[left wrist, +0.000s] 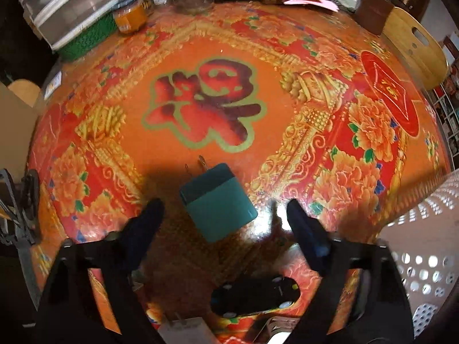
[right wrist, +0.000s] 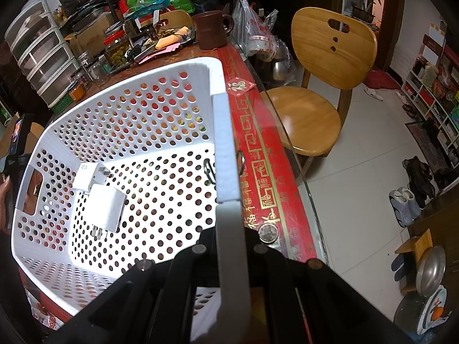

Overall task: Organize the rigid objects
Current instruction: 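Grasp the teal charger on the table with the left tool, then carry the teal charger into the basket and open the left tool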

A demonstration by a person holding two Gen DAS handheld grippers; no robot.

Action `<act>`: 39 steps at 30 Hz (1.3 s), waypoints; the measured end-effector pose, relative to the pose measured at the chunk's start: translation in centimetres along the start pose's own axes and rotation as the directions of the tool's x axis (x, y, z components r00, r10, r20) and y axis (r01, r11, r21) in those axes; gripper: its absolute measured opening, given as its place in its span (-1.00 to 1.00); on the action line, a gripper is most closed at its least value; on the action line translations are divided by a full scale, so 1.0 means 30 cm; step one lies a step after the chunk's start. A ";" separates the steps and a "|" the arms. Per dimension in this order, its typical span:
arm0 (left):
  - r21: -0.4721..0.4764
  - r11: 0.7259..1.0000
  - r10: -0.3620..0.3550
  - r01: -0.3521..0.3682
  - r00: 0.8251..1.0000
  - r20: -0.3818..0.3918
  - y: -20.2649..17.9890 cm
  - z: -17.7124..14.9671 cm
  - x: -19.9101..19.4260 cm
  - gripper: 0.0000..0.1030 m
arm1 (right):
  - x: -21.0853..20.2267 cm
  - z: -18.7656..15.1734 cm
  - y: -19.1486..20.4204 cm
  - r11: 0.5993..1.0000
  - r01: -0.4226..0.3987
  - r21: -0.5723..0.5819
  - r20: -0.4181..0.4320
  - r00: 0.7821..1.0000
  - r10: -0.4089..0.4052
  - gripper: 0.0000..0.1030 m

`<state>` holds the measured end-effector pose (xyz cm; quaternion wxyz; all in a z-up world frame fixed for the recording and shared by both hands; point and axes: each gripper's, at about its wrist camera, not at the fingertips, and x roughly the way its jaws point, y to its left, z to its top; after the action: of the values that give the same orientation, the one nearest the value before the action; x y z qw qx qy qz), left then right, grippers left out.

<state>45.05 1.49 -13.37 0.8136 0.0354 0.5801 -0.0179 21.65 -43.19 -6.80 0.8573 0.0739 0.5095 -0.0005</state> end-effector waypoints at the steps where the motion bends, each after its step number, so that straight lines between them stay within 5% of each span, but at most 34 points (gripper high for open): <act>1: -0.003 1.000 -0.002 0.002 1.000 -0.002 0.000 0.000 0.007 0.40 | 0.000 0.000 0.001 1.000 0.001 -0.001 0.000 1.000 -0.001 -0.94; 9: -0.021 1.000 0.010 -0.010 1.000 0.004 0.020 -0.004 0.032 0.00 | 0.000 -0.003 0.002 1.000 0.001 -0.004 -0.001 1.000 -0.001 -0.94; 26: 0.014 0.996 0.080 -0.084 0.980 0.180 0.010 -0.058 -0.169 -0.10 | -0.001 -0.006 0.006 1.000 0.000 -0.005 -0.001 1.000 0.000 -0.94; 30: 0.044 0.984 0.149 -0.170 0.943 0.298 -0.036 -0.100 -0.341 -0.11 | -0.002 -0.008 0.008 1.000 -0.003 -0.005 0.001 1.000 0.003 -0.94; 39: 0.249 0.934 0.103 -0.255 0.862 0.496 -0.356 -0.231 -0.690 -0.11 | 0.002 -0.002 0.007 1.000 -0.005 -0.003 -0.001 1.000 0.005 -0.94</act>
<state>31.02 -8.85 3.56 0.9133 0.2098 0.3470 -0.0391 21.64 -42.96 -6.85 0.8572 0.0738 0.5097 0.0027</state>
